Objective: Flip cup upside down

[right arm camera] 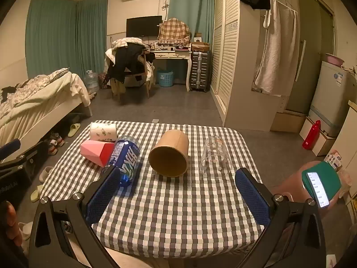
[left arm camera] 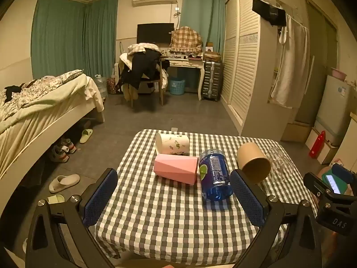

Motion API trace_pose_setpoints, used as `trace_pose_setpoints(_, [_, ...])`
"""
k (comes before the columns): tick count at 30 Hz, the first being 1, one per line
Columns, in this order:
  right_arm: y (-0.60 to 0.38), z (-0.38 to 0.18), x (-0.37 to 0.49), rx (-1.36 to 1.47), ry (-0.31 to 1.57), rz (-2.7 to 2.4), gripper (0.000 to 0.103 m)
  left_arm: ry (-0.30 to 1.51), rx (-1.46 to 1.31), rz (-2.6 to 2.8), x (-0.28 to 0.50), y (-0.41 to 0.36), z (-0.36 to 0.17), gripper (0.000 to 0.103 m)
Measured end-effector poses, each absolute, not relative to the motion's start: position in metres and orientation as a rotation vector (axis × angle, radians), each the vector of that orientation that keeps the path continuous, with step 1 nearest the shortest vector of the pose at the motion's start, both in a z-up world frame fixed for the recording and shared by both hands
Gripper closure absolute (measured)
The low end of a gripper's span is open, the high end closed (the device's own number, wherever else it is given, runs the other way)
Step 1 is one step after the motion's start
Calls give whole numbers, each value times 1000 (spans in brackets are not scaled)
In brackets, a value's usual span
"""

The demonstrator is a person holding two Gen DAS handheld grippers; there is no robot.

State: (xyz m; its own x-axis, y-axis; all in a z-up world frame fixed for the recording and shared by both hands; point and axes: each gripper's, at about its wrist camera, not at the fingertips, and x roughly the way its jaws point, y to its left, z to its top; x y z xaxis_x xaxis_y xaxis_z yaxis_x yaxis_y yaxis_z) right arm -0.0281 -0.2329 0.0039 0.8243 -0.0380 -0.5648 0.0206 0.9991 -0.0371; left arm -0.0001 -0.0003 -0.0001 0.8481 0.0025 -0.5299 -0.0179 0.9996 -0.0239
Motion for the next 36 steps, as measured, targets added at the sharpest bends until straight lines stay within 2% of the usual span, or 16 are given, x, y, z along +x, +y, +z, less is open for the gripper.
trace_pose_setpoints(36, [-222,1,-29,-25,615,-23,0,543,-35,33,-4,14,1,0])
